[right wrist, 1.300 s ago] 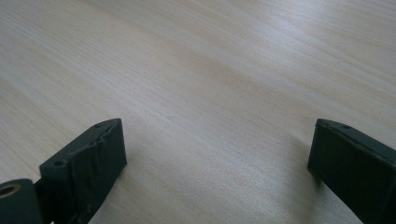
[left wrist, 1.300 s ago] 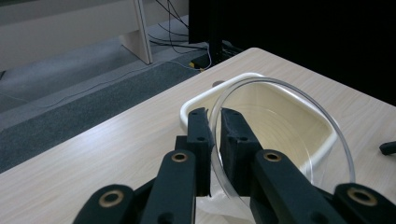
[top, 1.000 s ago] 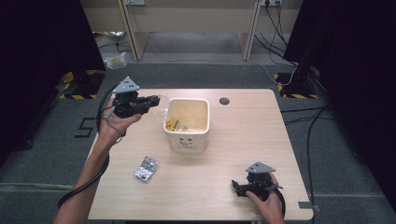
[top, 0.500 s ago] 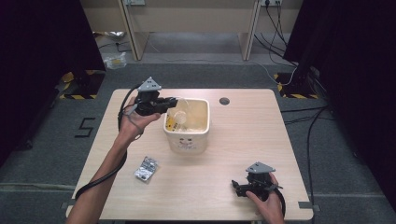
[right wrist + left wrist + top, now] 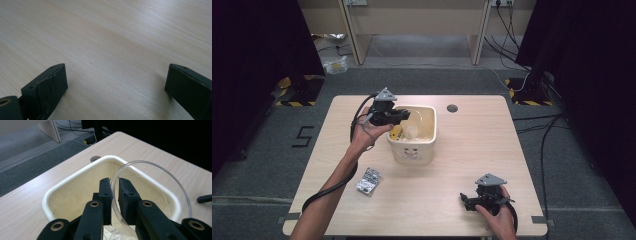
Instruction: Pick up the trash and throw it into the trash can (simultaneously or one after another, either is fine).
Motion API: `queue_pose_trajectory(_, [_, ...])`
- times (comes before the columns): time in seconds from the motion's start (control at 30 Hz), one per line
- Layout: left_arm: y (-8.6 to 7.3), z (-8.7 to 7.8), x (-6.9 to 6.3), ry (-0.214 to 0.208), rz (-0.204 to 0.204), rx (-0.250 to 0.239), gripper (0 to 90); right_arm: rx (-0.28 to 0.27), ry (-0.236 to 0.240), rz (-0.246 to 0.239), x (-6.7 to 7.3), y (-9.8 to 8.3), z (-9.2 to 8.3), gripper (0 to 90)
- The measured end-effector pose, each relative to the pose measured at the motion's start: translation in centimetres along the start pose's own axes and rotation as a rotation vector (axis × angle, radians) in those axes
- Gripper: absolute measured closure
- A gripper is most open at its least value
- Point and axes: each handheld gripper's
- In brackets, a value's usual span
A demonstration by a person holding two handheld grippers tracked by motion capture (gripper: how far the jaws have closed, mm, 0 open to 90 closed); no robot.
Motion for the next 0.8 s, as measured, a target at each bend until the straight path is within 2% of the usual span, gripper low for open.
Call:
queue_pose_trajectory(0.23, [-0.2, 0.9, -0.1, 0.005, 0.013, 0.029, 79.0, -0.001, 0.000, -0.004, 0.0, 0.0, 0.0, 4.4])
queue_pose_trajectory(0.43, [-0.3, 1.1, 0.2, 0.007, 0.000, 0.034, 77.6, 0.000, 0.002, -0.001, 0.0, 0.0, 0.0, 4.4])
queue_pose_trajectory(0.63, [-0.4, 1.5, 0.1, 0.012, 0.001, 0.042, 72.8, 0.001, 0.007, -0.005, 0.1, 0.0, 0.0, 4.4])
queue_pose_trajectory(0.8, [-0.5, 1.7, 0.0, 0.007, -0.009, 0.039, 64.4, 0.000, 0.008, -0.005, 0.0, 0.0, 0.0, 4.4])
Point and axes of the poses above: each handheld gripper's, and its own axes: z roughly forward along the jaws, y roughly out of its top, x roughly to its left, and after that the axes turned 12 degrees about y, right-handed
